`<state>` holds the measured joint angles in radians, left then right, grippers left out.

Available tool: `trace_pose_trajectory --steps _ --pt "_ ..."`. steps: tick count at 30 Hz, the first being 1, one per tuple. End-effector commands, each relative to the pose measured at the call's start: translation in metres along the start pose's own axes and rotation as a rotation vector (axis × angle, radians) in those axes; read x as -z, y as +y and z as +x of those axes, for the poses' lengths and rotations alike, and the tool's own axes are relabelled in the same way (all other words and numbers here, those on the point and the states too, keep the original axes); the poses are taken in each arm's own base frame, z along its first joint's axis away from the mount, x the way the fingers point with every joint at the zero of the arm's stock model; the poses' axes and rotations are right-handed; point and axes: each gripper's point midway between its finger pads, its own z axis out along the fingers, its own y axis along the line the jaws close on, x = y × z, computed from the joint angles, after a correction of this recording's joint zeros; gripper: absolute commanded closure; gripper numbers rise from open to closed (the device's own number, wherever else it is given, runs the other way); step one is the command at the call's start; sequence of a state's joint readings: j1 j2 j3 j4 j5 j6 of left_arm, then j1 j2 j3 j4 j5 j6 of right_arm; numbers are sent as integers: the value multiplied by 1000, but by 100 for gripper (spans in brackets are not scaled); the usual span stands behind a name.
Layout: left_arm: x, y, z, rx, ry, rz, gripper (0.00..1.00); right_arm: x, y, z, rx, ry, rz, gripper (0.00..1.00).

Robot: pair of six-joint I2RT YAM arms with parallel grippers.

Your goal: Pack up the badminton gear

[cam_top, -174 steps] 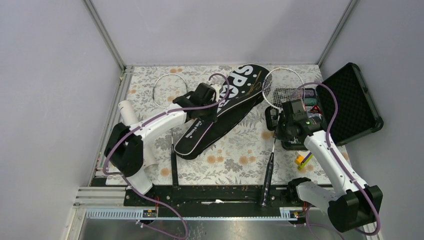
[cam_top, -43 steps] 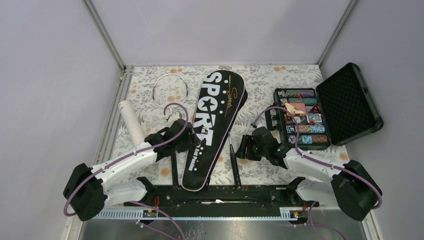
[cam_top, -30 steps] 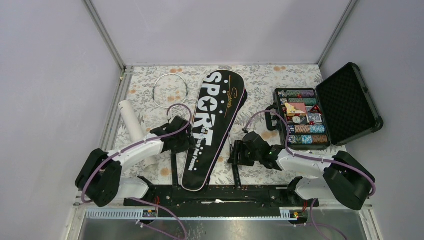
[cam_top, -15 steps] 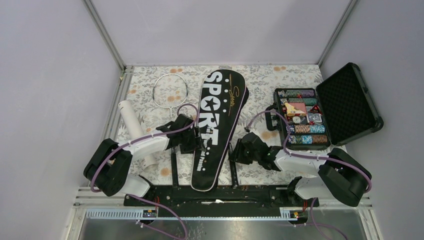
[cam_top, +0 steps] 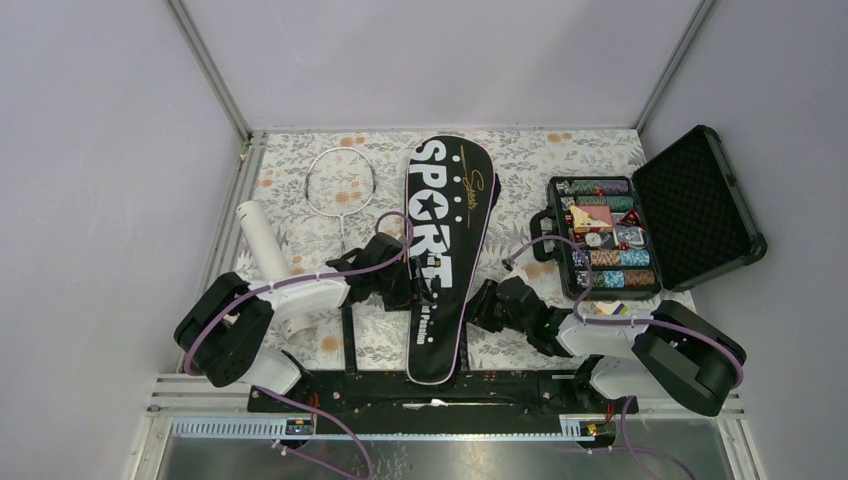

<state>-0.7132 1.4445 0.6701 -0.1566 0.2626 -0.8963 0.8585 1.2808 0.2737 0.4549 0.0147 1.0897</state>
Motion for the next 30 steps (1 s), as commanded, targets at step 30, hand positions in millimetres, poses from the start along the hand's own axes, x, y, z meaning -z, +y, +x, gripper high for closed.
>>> trace_pose_trajectory --steps 30 --pt "3 -51 15 26 29 180 46 13 42 -57 -301 -292 -220 79"
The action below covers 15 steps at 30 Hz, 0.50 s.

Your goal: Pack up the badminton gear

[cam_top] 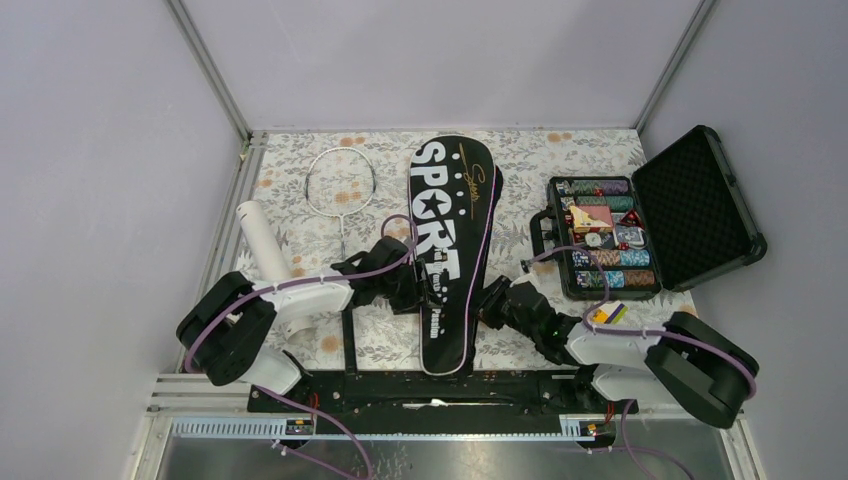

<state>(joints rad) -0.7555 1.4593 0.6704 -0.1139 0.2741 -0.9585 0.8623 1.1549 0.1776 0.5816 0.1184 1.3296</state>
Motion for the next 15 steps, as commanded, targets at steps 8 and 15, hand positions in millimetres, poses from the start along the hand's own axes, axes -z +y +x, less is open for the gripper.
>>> trace_pose_trajectory --steps 8,15 --pt "7 -40 11 9 10 152 47 -30 48 -11 -58 -63 -170 75" --pt "39 -37 -25 -110 -134 -34 46 -16 5 -12 12 -73 -5 50"
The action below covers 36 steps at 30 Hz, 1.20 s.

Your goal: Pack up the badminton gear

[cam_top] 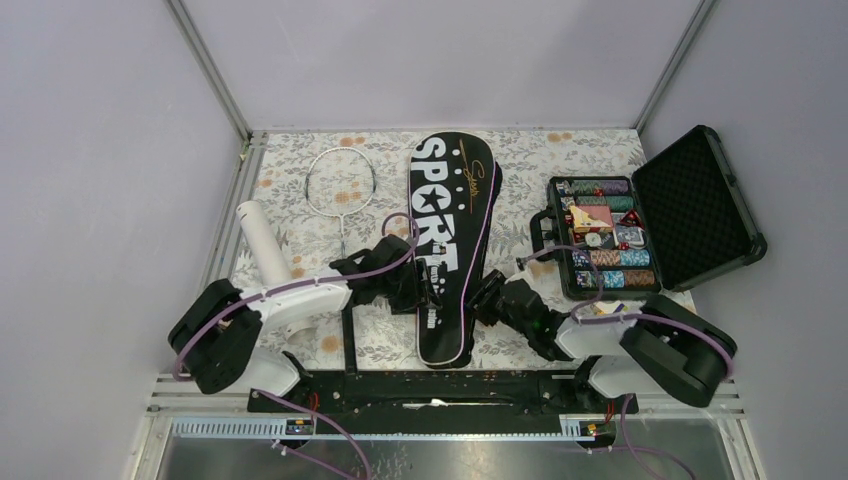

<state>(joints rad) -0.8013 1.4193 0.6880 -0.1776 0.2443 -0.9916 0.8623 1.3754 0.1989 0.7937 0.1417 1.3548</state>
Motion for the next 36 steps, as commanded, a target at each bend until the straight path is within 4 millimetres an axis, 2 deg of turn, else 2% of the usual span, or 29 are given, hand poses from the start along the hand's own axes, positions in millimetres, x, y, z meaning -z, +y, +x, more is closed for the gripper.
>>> trace_pose_trajectory --steps 1,6,7,10,13,16,18,21,26,31,36 --pt "39 -27 -43 -123 -176 -60 46 12 3 -14 70 -58 28 48" --pt "74 -28 -73 -181 -297 -160 45 40 -2 -30 262 -77 168 35" --pt "79 -29 -76 -190 -301 -170 44 52 -13 -33 309 -68 234 34" --pt "90 -26 -82 -214 -313 -217 44 75 -25 -42 362 -81 311 32" --pt "91 -11 -84 -217 -315 -262 44 89 -24 -48 381 -106 286 33" --pt "93 1 -87 -238 -315 -298 43 100 -9 -54 421 -123 237 33" --pt "99 14 -92 -244 -325 -352 42 104 4 -54 465 -110 192 32" --pt "110 46 -109 -222 -353 -466 42 109 19 -52 511 -91 146 30" --pt "114 99 -137 -161 -317 -579 42 110 29 -49 531 -66 116 30" --pt "110 127 -166 -98 -301 -630 43 112 40 -50 555 -68 88 30" --pt "91 137 -176 -65 -231 -608 45 114 43 -49 554 -63 73 30"
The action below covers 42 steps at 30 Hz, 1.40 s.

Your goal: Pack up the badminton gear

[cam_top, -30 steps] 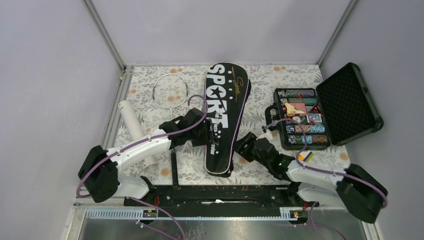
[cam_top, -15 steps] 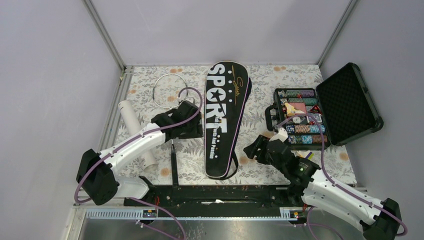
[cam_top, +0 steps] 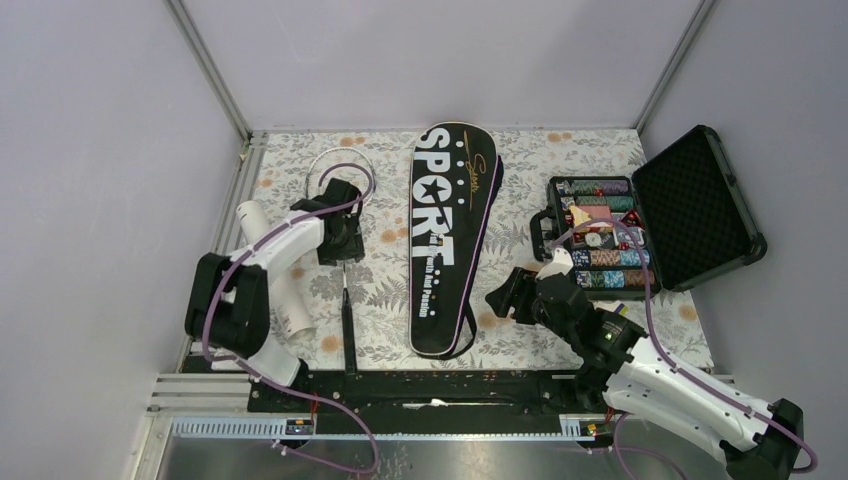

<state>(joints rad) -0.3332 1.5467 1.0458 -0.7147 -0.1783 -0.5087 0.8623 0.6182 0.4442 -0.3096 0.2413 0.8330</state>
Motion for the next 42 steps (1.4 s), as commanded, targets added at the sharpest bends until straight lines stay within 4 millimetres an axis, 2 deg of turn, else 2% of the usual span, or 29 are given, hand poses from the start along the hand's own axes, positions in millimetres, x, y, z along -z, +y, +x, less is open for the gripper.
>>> trace_pose_trajectory --steps 1,6,7,12,15,17,28,32,38,42 --pt "-8 -11 -21 -15 1 55 45 8 19 -15 6 -32 -62 30" --pt "-31 -2 -13 14 87 26 46 14 22 -20 3 -54 -83 30" --pt "-34 -1 -11 12 102 27 49 15 22 -21 5 -59 -83 30" --pt "-38 -6 -5 23 117 73 76 21 15 -26 25 -90 -72 30" --pt "-32 -14 -1 31 114 133 93 23 14 -25 38 -90 -76 30" --pt "-25 -17 -1 38 99 160 100 23 14 -24 34 -88 -81 30" --pt "25 -38 8 60 16 389 100 18 40 -16 -42 -28 -183 32" --pt "46 -43 14 75 -32 464 100 11 63 -12 -120 12 -263 34" --pt "66 -57 29 98 -60 572 100 -18 93 -18 -215 31 -303 37" --pt "74 -68 42 111 -54 635 100 -46 116 -21 -268 53 -312 39"
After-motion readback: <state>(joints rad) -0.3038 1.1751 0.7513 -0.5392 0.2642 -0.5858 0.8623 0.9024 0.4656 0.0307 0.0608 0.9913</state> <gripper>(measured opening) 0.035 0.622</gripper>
